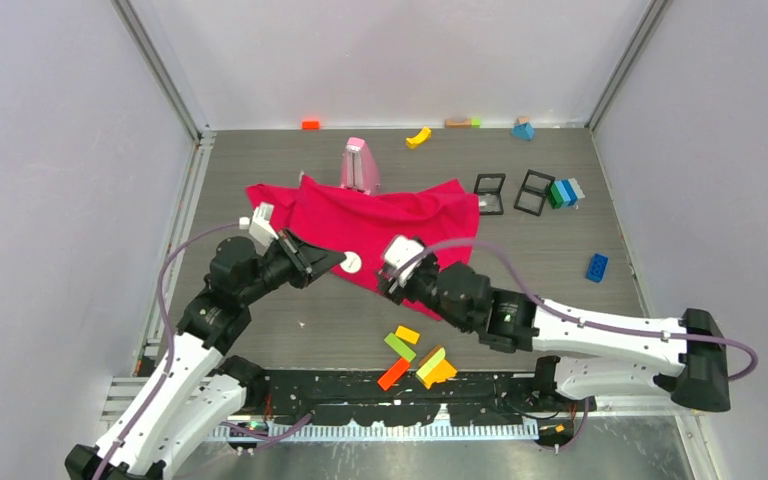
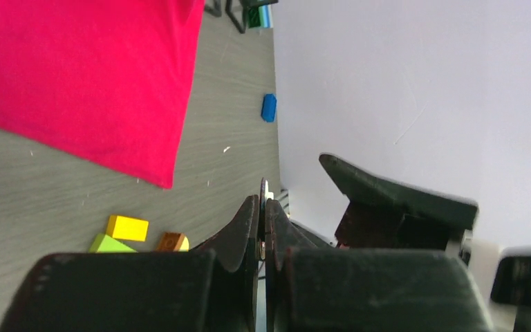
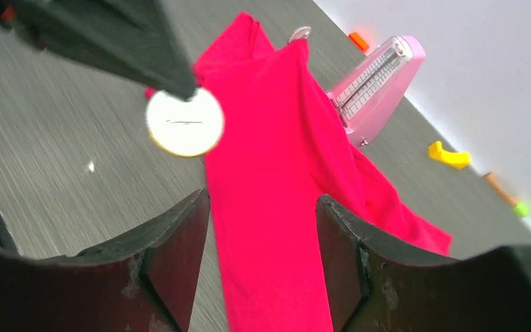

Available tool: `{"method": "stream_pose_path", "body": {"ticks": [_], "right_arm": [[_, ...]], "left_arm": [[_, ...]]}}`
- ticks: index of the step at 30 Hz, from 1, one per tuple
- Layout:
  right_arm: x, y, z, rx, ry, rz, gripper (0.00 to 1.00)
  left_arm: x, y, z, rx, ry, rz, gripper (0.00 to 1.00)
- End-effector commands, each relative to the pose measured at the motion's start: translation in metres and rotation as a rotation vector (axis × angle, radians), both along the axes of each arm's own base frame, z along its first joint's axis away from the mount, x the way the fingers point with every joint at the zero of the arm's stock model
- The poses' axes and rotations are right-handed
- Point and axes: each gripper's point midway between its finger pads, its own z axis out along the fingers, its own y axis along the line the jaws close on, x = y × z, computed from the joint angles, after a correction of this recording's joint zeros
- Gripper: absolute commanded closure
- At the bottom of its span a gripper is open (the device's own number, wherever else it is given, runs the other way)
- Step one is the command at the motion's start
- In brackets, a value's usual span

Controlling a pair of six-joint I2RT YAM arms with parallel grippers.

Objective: Pin the brooch onto the clothing

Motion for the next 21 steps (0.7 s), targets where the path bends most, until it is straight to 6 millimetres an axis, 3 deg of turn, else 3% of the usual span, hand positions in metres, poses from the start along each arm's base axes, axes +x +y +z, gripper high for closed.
{"method": "stream_pose_path", "body": {"ticks": [1, 4, 10, 16, 21], "right_arm": [[0.003, -0.005, 0.035, 0.422, 0.311, -0.002, 0.37], [0.012, -0.008, 0.043, 0.662, 0.526, 0.002, 0.37], [0.003, 0.014, 0.07, 0.968, 0.773, 0.19, 0.39], [-0.006, 0.045, 0.08, 1.026, 0.91, 0.345, 0.46], [-0.011, 0.053, 0.083, 1.046, 0.954, 0.406, 0.5]], "left_arm": [[0.009, 0.011, 0.034, 0.013, -0.244, 0.057, 1.0], [0.005, 0.016, 0.042, -0.001, -0.3, 0.071, 1.0], [-0.001, 0.021, 0.054, -0.038, -0.363, 0.092, 1.0], [-0.004, 0.023, 0.061, -0.064, -0.382, 0.101, 1.0], [-0.004, 0.022, 0.062, -0.089, -0.38, 0.105, 1.0]]}}
